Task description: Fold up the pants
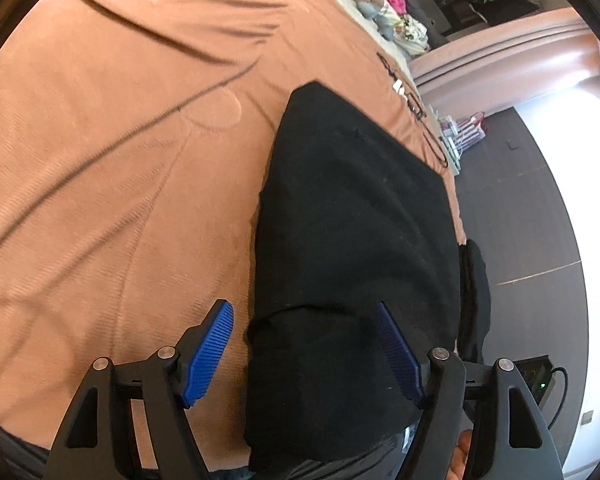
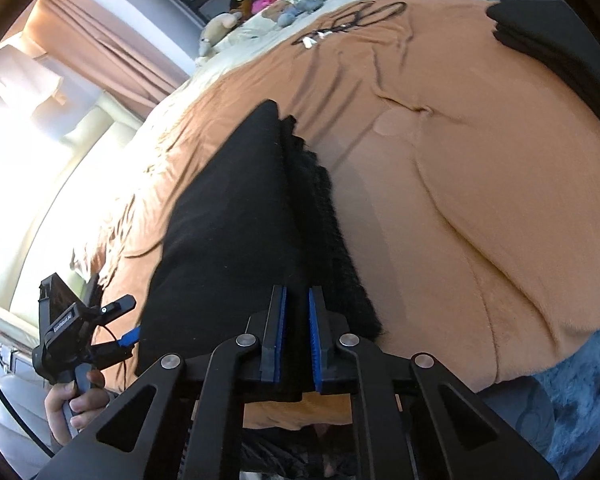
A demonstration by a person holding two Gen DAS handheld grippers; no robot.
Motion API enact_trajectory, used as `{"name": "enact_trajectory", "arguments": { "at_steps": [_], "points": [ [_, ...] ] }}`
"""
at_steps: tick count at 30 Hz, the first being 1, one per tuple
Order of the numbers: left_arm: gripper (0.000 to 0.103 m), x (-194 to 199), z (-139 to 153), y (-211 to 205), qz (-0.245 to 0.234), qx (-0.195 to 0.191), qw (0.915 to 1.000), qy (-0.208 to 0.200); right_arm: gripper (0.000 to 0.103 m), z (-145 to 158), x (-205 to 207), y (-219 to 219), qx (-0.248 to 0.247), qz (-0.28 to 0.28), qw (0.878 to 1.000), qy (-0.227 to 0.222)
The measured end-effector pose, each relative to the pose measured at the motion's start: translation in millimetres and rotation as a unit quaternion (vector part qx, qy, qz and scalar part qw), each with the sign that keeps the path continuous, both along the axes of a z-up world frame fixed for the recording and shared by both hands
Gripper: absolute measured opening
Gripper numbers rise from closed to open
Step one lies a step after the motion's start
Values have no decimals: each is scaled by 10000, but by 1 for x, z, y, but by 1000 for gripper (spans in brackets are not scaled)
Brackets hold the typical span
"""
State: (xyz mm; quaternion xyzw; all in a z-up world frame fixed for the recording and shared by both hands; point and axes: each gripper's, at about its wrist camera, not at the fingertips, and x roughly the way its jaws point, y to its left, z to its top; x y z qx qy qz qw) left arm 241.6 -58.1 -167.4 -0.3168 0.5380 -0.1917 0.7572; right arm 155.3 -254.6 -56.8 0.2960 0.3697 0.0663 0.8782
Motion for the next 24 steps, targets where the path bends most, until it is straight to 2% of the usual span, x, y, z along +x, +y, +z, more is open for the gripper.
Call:
{"name": "enact_trajectory", "arguments": {
  "at_steps": [7, 12, 14, 17, 19, 21, 24],
  "points": [
    [74, 3, -12, -13, -79, -130, 9998, 162, 6, -20, 5, -4, 83, -102, 9997, 190],
    [69, 2, -15, -16, -87, -270, 9994, 201, 7, -2, 3, -3, -38, 35, 10000, 51],
    [67, 0, -15, -14, -82, -314, 9993, 210, 12, 7, 2, -4, -208, 33, 9998, -51],
    [64, -2, -15, -10, -77, -333, 9992, 187, 19, 4, 8, -8, -165, 81, 9998, -47],
    [60, -4, -16, -9, -79, -293, 9994, 171, 42, -1, 14, -9, -79, 120, 9999, -16],
    [48, -6, -15, -5, -62, -252, 9995, 159, 51, -10, 23, -8, 54, 253, 9996, 103],
    [37, -6, -10, 3, -20, -357, 9993, 91, 51, -21, 31, -8, 261, 458, 9984, 221]
  ]
}}
